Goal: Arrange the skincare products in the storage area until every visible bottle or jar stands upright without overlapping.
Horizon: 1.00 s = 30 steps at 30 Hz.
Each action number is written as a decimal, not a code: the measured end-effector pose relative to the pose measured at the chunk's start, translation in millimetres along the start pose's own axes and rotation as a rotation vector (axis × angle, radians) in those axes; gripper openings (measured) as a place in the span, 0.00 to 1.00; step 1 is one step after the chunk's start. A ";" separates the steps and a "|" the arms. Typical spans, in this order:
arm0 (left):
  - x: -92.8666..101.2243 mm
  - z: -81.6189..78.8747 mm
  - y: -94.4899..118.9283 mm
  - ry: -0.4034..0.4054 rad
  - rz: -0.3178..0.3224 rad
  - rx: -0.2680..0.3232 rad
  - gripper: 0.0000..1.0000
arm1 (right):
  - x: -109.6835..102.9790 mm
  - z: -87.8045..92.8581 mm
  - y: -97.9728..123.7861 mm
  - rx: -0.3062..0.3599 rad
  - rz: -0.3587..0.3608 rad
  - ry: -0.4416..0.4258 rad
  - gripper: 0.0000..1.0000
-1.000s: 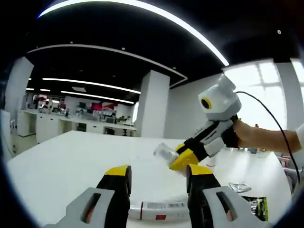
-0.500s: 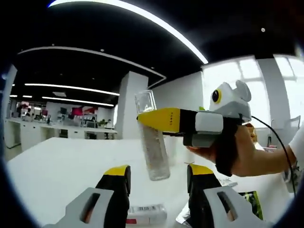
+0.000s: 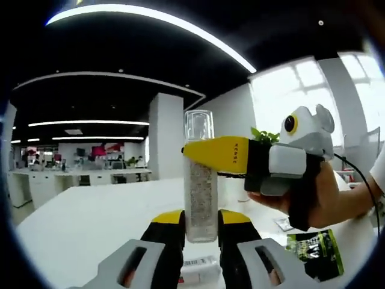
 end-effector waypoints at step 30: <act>4.2 9.1 -0.9 -0.107 0.020 -0.049 0.26 | 13.1 10.0 14.6 -0.091 -0.060 -0.155 0.19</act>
Point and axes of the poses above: the point that each gripper's makers call its tool centre point, and the gripper's own axes: y roughly backward along the fingers, x roughly to its right, z roughly out of its underside, the point moved 7 cm from there along y, roughly backward along the fingers, and after that the axes turned 10 degrees about -z, right-handed, at the moved point
